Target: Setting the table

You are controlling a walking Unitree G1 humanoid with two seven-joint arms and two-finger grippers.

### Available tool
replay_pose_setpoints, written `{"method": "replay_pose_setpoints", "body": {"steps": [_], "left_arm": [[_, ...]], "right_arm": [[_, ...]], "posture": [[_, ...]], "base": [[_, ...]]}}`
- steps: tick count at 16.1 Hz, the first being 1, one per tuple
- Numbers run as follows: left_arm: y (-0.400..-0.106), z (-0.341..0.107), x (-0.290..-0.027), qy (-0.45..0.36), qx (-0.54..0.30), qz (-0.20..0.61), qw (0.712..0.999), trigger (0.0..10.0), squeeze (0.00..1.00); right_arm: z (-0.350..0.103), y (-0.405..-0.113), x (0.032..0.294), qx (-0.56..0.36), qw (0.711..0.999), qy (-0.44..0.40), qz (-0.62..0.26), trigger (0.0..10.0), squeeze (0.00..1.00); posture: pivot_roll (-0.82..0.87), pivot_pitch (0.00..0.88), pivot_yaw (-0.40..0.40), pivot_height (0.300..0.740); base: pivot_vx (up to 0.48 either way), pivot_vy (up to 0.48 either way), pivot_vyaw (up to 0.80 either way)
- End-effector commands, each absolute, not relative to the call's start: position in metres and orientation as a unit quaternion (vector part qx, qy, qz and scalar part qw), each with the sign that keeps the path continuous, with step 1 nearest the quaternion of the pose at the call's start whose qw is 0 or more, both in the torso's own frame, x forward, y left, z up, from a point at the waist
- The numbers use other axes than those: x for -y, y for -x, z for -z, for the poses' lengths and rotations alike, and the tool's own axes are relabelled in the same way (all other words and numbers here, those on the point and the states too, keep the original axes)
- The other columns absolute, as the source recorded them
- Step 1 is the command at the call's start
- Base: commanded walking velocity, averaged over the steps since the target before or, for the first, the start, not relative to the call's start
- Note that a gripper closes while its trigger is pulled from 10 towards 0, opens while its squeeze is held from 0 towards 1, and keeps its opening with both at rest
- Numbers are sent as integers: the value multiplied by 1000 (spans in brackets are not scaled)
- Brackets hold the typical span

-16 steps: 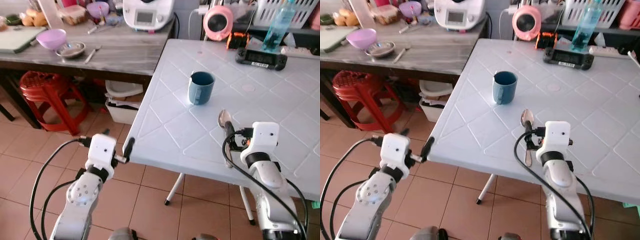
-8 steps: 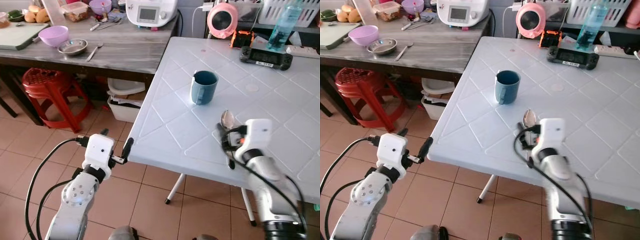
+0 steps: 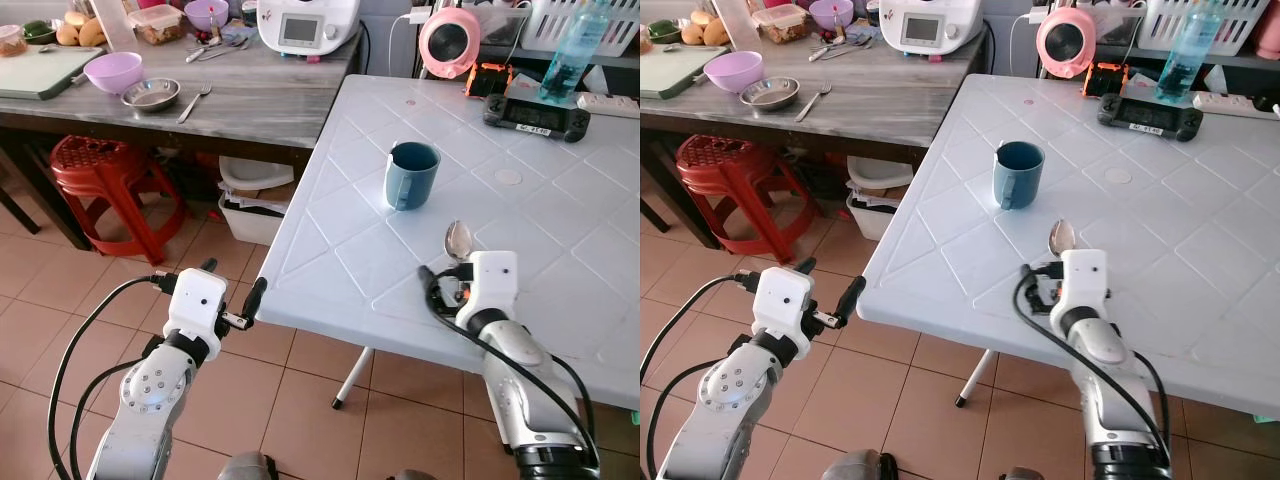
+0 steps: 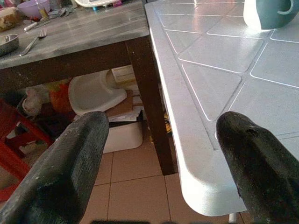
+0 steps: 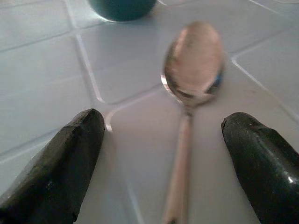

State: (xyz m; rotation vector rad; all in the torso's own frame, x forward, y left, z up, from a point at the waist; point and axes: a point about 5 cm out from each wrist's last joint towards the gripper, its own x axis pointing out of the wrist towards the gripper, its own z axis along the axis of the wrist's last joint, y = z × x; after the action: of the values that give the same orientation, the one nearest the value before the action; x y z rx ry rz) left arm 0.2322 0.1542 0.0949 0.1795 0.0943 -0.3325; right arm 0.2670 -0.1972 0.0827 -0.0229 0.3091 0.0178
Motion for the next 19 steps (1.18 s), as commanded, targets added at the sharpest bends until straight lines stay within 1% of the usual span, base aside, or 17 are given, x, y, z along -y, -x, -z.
{"method": "replay_pose_setpoints", "body": {"steps": [1,3,4,5,6,7,12,17,19], "left_arm": [[-232,-96,-156,-89,-49,163,981,10000,0],[-233,-95,-156,-88,-50,164,981,10000,0],[-233,-95,-156,-88,-50,165,981,10000,0],[-233,-95,-156,-88,-50,166,981,10000,0],[-233,-95,-155,-88,-51,167,981,10000,0],[-233,-95,-155,-88,-52,167,981,10000,0],[-234,-94,-154,-87,-55,172,980,10000,0],[-234,-94,-152,-85,-59,173,979,10000,0],[-234,-93,-150,-74,-60,183,978,10000,0]], "right_arm": [[-83,-264,203,-157,988,11,10,10000,0],[-83,-266,205,-161,987,0,19,10000,0],[-84,-268,206,-164,986,-5,22,9608,0],[-85,-271,207,-164,986,-13,28,4078,0],[-86,-275,208,-168,985,-17,26,1569,0],[-86,-278,209,-168,985,-21,27,0,0],[-80,-281,198,-210,977,-24,-10,0,0],[-67,-269,185,-258,964,-24,-62,0,0],[-65,-265,186,-269,961,-19,-63,0,0]], "posture": [[37,11,60,740],[38,12,62,740],[38,12,62,740],[38,12,62,740],[39,14,64,740],[38,14,64,740],[38,18,63,740],[33,20,60,740],[31,16,56,740]], "base": [[0,0,0],[0,0,0],[0,0,0],[0,0,0],[0,0,0],[0,0,0],[0,0,0],[0,0,0],[0,0,0]]}}
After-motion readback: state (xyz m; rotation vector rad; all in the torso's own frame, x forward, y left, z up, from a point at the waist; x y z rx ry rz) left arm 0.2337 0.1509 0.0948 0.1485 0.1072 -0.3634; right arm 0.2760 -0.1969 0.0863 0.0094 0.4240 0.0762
